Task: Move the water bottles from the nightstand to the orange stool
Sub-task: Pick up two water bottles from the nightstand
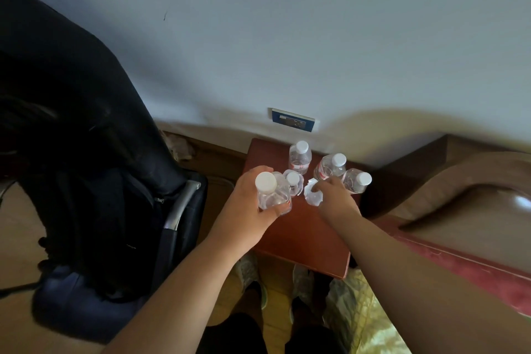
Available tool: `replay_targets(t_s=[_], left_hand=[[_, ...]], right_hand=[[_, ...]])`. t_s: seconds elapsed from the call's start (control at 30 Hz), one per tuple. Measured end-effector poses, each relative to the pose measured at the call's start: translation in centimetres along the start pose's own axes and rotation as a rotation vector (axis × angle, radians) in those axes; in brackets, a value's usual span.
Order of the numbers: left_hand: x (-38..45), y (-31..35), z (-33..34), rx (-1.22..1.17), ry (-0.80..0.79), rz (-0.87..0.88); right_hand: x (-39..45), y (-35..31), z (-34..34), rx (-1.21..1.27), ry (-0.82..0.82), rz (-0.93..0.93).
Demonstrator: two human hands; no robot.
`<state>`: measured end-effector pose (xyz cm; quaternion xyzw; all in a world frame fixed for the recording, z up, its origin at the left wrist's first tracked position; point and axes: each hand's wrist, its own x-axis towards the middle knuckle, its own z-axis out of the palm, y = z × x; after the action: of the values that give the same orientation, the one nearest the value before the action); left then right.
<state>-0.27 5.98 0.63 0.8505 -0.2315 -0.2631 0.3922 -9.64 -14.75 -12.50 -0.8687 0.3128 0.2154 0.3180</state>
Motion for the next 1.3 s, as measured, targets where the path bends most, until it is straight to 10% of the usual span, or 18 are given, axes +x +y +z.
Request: replay_targets(t_s=[0.4,0.9,1.3], left_hand=[[-1.2,2.5,-2.1,0.037,0.047,0.010],[-8.5,16.4,-7.9,0.079,0.156,0.244],[-14.6,19.8,-10.6,0.075,0.316,0.217]], right_hand=[[-6.2,0.2,-2.9,0.143,0.088,0.069],[-24.1,-8.6,-20.8,0.505,0.497,-0.358],[-30.2,-14.8,-24.5,0.604,0.361,-0.642]])
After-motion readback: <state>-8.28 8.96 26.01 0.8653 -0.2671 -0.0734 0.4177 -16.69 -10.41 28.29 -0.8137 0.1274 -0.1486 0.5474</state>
